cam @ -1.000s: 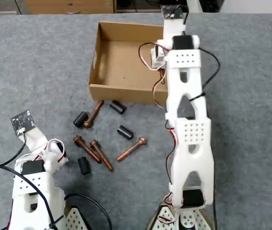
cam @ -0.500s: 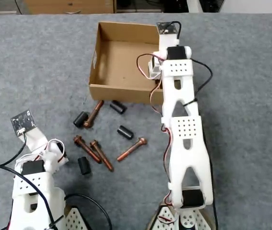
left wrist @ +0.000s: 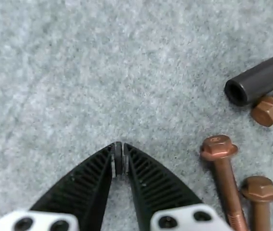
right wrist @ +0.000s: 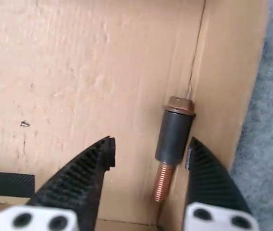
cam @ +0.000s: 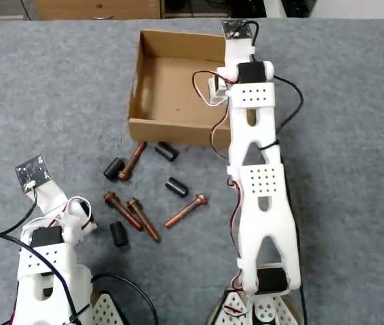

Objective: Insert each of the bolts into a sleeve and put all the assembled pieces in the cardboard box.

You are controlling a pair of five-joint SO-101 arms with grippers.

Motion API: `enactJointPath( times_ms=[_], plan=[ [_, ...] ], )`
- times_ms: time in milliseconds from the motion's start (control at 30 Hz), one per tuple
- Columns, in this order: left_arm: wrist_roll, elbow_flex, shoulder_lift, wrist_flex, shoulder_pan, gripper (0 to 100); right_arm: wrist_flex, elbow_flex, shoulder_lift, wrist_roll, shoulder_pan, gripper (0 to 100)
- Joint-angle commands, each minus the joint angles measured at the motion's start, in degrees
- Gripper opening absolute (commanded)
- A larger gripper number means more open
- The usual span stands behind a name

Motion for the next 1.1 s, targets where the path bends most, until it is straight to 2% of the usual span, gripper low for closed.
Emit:
enactJointPath(
  times_ms=[0, 133, 267, 367, 467, 633, 800, 1067],
  plan=[
    [0.18, 0.0, -0.57, -0.62, -0.18, 2, 4.4, -2.51, -4.53, -0.44, 0.04, 23.2],
    [0.18, 0.0, -0.57, -0.62, -0.18, 2, 7.3, -2.24, -12.88, -0.18, -1.45, 23.2],
    [0.18, 0.0, -0.57, -0.7, -0.18, 2, 7.38, -1.8, -22.81, 4.66, -3.56, 23.2],
    [0.18, 0.0, -0.57, -0.79, -0.18, 2, 7.47, 3.82, -31.25, 7.03, -5.93, 23.1],
    [0.18, 0.0, -0.57, -0.88, -0.18, 2, 7.47, 16.75, -41.45, 7.12, -8.75, 23.1],
    [0.18, 0.0, -0.57, -0.88, -0.18, 2, 7.38, 46.29, -60.0, 8.26, -15.52, 23.1],
    [0.18, 0.0, -0.57, -0.88, -0.18, 2, 5.54, 70.37, -72.4, 19.69, -23.43, 23.1],
    [0.18, 0.0, -0.57, -0.88, -0.18, 2, -1.14, 90.59, -75.21, 30.59, -25.01, 23.1]
  ],
)
